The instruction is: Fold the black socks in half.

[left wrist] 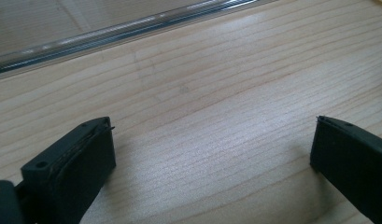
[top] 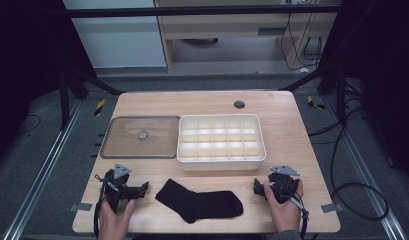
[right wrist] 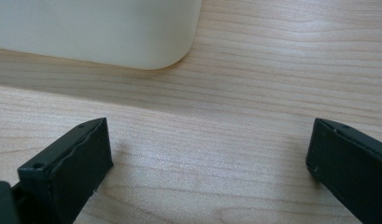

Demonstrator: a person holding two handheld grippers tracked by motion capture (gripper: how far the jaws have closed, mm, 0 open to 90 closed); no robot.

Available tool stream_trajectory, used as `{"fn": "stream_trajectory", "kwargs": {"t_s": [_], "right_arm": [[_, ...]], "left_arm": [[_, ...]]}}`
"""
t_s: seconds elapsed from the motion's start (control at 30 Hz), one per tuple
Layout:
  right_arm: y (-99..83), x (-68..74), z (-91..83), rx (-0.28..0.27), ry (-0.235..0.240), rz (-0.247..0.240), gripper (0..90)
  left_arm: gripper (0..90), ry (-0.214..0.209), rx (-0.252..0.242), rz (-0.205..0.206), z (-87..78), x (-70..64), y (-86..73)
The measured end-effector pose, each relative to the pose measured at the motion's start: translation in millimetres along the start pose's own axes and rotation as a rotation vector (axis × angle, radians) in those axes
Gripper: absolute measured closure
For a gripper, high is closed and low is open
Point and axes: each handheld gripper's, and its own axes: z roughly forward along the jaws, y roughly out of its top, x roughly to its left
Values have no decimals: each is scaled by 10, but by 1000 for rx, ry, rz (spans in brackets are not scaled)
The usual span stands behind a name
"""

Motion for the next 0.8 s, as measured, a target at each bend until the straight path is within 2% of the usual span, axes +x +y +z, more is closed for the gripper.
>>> {"fn": "stream_trajectory", "kwargs": {"t_s": [0.43, 0.5, 0.53, 0.6, 0.63, 0.67, 0.7, 0.77, 0.8], "right_arm": [[-10, -8, -13, -6, 21, -14, 33], [-1, -4, -57, -7, 54, -52, 162], [-1, -4, -57, -7, 54, -52, 162], [22, 17, -115, 5, 103, -62, 184], [56, 49, -167, 36, 131, -108, 202], [56, 49, -167, 36, 131, -108, 202], [119, 85, -242, 78, 144, -155, 193], [185, 102, -318, 99, 169, -191, 197], [185, 102, -318, 99, 169, -191, 197]], "left_arm": [[0, -4, 2, -9, -14, 21, -5], [35, -58, -22, -19, -72, 26, -20], [68, -58, -22, -19, -72, 26, -20], [70, -54, -40, -17, -156, -3, -19], [71, -58, -37, -12, -201, -19, -14], [71, -73, -35, -13, -240, -41, 0], [71, -91, -11, 7, -305, -84, 48], [68, -104, 17, 30, -344, -123, 110], [68, -104, 17, 30, -344, -123, 110]]}}
